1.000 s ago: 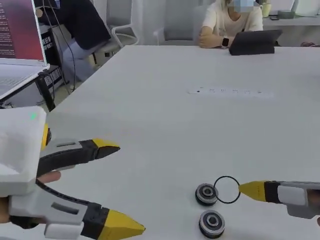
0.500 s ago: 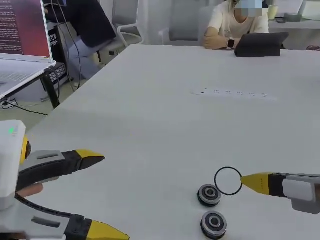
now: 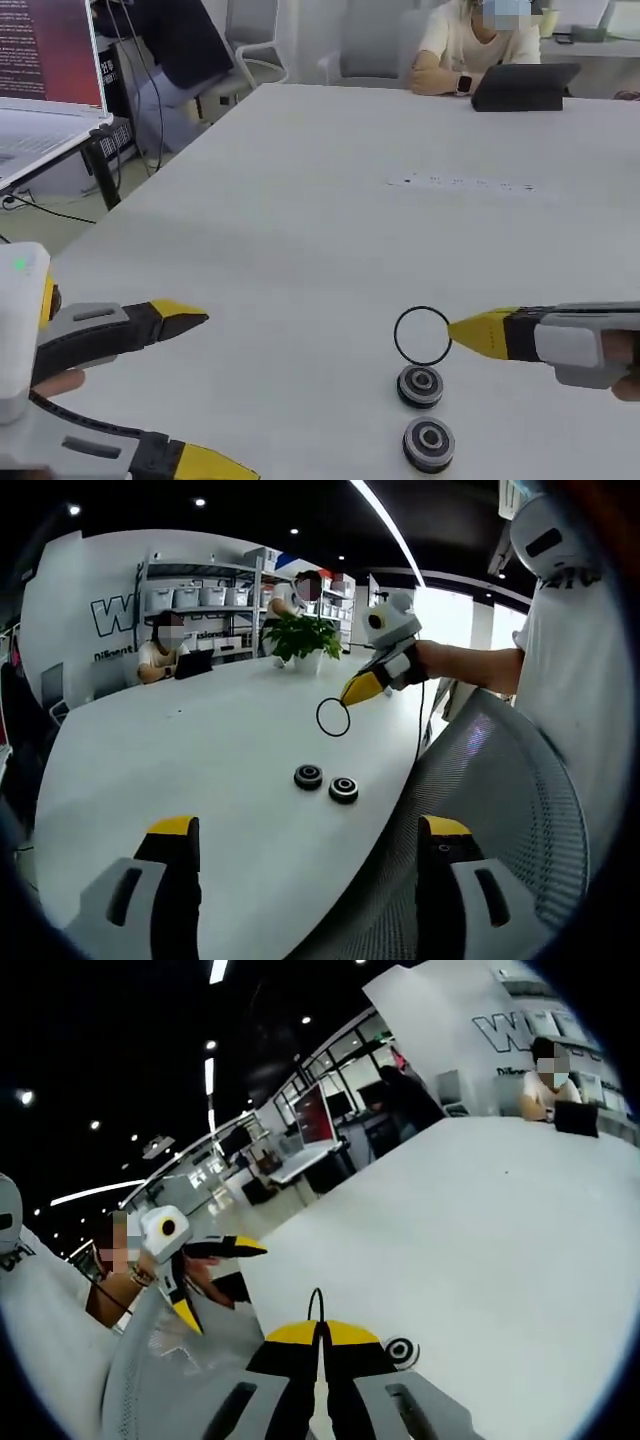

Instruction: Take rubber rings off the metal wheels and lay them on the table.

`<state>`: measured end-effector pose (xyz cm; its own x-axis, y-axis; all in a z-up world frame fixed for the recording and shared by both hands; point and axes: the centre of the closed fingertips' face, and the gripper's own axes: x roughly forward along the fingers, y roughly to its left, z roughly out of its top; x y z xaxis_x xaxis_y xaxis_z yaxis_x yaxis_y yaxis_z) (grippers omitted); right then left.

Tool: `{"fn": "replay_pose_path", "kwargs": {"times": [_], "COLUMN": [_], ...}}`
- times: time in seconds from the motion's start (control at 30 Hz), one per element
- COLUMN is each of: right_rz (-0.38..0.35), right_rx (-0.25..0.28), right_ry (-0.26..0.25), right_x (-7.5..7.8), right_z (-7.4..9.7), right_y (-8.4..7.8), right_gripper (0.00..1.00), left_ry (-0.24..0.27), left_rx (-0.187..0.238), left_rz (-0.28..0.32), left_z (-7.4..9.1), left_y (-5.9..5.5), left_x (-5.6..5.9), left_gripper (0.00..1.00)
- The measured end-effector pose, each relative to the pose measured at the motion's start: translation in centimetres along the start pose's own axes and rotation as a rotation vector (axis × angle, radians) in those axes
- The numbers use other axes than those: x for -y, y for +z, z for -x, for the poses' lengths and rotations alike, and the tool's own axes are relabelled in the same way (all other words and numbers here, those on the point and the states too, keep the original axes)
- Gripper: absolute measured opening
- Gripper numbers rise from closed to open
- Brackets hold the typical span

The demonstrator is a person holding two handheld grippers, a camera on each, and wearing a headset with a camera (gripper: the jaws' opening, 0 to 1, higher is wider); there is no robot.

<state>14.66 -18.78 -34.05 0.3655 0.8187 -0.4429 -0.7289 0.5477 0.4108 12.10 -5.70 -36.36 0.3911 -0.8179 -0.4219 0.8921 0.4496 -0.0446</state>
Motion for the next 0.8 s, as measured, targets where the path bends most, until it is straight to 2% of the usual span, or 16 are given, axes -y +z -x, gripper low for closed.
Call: {"fn": "replay_pose_path", "kwargs": {"times": [0.33, 0.63, 0.8], "right_rz": [0.118, 0.187, 0.206], "right_rx": [-0.102, -0.240, -0.284], "right_ry": [0.062, 0.103, 0.121], "right_x": [-1.5, -2.1, -2.3], "right_z": [-2.7, -5.4, -6.6], "right_y": [-0.2, -2.9, -4.0], "right_gripper": [0.00, 0.00, 0.00], "left_ry": [-0.004, -0.014, -0.021], "left_rx": [0.009, 0.026, 0.025], "left_rz": [0.006, 0.002, -0.005], "left_z": [0.1, 0.0, 0.1], "left_y": [0.2, 0.8, 0.8], "left_x": [0.1, 0.5, 0.7], "left_gripper": [0.90, 0.91, 0.91]}}
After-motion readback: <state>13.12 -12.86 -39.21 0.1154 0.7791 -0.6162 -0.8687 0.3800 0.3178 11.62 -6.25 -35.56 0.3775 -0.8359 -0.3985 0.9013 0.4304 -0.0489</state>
